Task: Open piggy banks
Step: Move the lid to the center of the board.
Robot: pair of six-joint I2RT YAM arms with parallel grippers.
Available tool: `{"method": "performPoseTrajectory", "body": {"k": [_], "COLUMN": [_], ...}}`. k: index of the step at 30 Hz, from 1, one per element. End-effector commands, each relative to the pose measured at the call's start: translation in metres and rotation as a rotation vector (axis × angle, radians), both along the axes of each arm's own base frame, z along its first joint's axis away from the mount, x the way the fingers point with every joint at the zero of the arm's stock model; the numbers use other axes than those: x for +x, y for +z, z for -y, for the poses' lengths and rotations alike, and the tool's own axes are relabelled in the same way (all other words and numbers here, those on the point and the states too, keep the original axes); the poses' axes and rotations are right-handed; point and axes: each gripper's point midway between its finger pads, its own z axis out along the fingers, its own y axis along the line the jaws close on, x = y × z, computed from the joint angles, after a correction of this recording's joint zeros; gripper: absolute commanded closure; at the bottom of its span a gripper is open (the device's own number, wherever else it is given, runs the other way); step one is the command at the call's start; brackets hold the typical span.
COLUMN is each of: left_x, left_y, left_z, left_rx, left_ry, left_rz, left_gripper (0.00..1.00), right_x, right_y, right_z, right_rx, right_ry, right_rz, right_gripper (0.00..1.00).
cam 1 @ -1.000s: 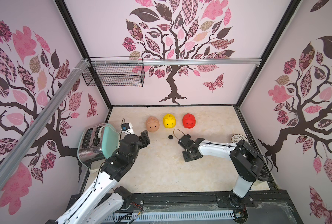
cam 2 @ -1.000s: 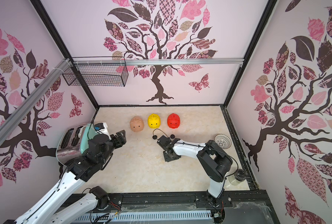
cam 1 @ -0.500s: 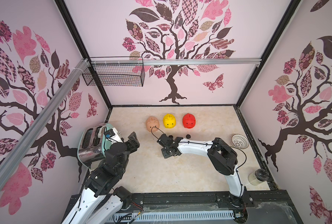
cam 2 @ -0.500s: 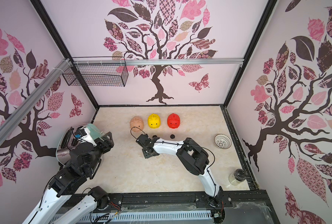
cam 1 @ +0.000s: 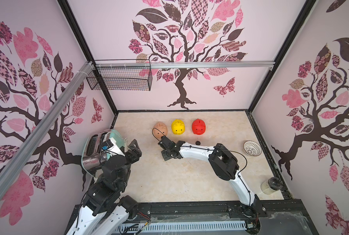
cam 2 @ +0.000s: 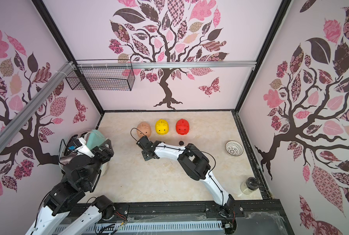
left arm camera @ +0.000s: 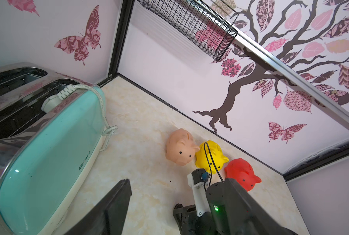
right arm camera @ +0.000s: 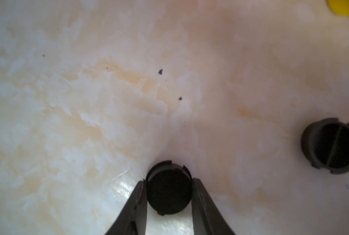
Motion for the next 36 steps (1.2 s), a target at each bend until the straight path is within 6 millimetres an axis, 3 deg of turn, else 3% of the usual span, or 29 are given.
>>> {"method": "performPoseTrajectory", "body": {"k": [1,11,15,16,27,29,33,35,36], "left_x": [0.0,0.002,0.002,0.002,0.004,0.004,0.003,0.002,0.001], "left_y": [-0.002,-0.001,-0.001,-0.001,-0.001,-0.002,0.0,0.0,0.001], "left_z": [-0.001,0.001,0.001,0.001,0.002,0.002,0.001,0.0,-0.001], "left_rx": [0.014,0.019,0.025,0.026,0.035,0.036,0.035,0.035,0.036], "left_ry": [0.007,-0.002,-0.003,-0.005,-0.004,-0.005,-0.003,0.001,0.003], "left_rz": [-0.009,-0.005,-0.006,-0.006,-0.007,-0.01,-0.003,0.003,0.006], "left_gripper": [0.22,0.22,0.22,0.22,0.22,0.22,0.22,0.22,0.22], "right_x": [0.002,0.028,0.035,0.034,0.04,0.041,0.043,0.043,0.045], "right_y": [-0.023,-0.032,-0.026,-0.043,-0.047,-0.043,-0.021,-0.011,0.013], "right_z": [0.002,0.0,-0.003,0.0,-0.006,-0.007,-0.012,-0.014,-0.018], "right_rx": [-0.055,-0.088,-0.068,-0.091,-0.085,-0.082,-0.046,-0.028,0.008], "right_ry": [0.008,-0.058,-0.064,-0.062,-0.062,-0.061,-0.056,-0.053,-0.051], "right_rz": [-0.003,0.038,0.047,0.033,0.022,0.025,0.044,0.05,0.071], "right_gripper": [0.69,0.68,0.68,0.68,0.65,0.62,0.41,0.38,0.36]}}
